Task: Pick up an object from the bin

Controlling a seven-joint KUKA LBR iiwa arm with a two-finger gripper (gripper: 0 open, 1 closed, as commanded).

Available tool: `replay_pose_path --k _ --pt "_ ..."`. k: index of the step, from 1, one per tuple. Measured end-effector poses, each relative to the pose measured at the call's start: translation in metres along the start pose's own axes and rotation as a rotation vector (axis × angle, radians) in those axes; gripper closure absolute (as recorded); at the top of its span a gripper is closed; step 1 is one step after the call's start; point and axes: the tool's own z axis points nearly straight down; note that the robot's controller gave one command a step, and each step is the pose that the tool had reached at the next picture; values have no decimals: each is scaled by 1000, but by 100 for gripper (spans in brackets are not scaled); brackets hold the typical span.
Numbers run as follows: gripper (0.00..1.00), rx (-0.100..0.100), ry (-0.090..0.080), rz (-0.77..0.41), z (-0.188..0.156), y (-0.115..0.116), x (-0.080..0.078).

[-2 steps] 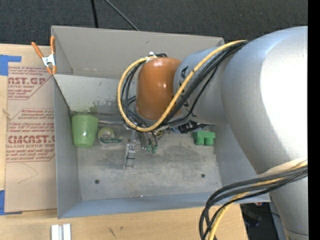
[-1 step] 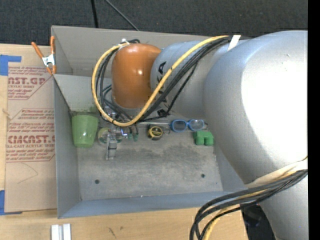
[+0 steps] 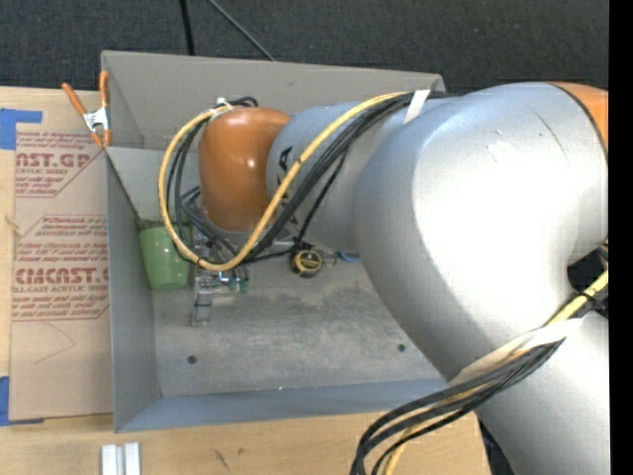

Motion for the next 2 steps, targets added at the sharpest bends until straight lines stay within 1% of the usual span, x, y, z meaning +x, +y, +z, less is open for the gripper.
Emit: replay_pose_path --k 1,2 --pt "100 1 -5 1 -2 -3 -2" --pt "100 8 5 98 -1 5 -1"
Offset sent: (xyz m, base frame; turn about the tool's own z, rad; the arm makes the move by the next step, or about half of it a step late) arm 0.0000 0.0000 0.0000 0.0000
